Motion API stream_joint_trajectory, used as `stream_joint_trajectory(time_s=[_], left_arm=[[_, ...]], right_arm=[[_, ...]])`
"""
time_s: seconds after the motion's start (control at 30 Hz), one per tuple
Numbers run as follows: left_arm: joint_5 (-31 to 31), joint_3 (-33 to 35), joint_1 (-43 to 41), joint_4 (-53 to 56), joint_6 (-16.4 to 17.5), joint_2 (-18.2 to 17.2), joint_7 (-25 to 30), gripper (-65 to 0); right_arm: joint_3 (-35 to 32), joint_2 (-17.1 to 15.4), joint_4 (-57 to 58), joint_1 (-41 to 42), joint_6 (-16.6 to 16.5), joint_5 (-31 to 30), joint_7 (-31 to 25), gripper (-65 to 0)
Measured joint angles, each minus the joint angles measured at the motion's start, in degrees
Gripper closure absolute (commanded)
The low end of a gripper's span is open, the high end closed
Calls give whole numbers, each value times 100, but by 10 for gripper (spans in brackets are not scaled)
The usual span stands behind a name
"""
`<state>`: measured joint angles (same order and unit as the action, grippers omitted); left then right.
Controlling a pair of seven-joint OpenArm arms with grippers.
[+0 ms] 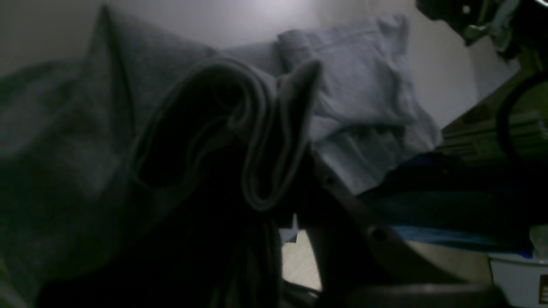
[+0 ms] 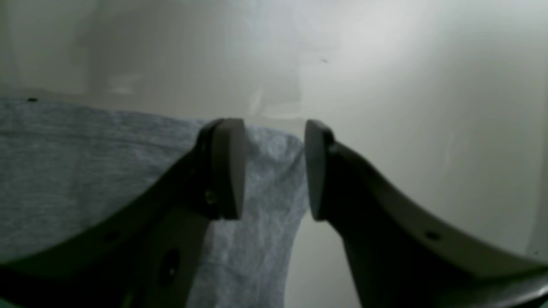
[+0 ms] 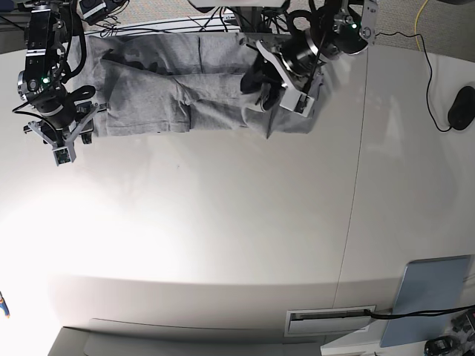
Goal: Fold the T-shirt properly
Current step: 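Lift the strip end with the left gripper toward the right gripper, then lay the strip end over the middle and release the left gripper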
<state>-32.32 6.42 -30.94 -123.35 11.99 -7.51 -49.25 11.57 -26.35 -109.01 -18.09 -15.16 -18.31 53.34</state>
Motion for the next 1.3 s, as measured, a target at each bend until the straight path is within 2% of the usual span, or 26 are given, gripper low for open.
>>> stream_joint_trajectory(time_s=[0.1,0.13,0.27,0.37,0.43,0.5,0.53,0.6,0.67,0.97,1.1,1.2,1.3], left_arm=[[-81,9,-9,0,472,4,0,-312],[-225,11,0,0,601,4,13,-352],[-962,13,2,0,1296,4,105,-359],[-704,22,129,0,1290,4,131,-359],[-249,22,258,0,1010,4,155,-358],[391,9,289,0,863,-15,142,-333],[710,11,286,0,824,-31,87,-298],[1270,11,269,0,804,-48,-120,-173],[1567,11,236,0,800,-63,-179,-10],[1665,15,286,1102,866,-61,144,0],[1617,107,446,1211,861,-59,142,0],[1412,549,706,1211,855,-63,326,0],[1517,1257,1102,1213,752,-48,341,0]], right_arm=[[0,-2,0,0,-9,4,0,-232],[0,-2,0,0,-9,4,0,-232],[0,0,0,0,-11,2,0,-232],[0,-4,0,0,-11,4,2,-232],[0,-2,0,2,-11,2,9,-232],[0,-2,0,0,-11,2,22,-232],[0,-2,0,0,-9,4,24,-232],[0,-2,0,0,-9,4,24,-232],[0,-2,0,2,-11,2,24,-232],[0,0,0,2,-11,2,24,-232],[0,-2,0,2,-11,2,26,-232],[0,-2,0,2,-11,2,22,-232],[0,-4,0,0,-11,4,24,-232]])
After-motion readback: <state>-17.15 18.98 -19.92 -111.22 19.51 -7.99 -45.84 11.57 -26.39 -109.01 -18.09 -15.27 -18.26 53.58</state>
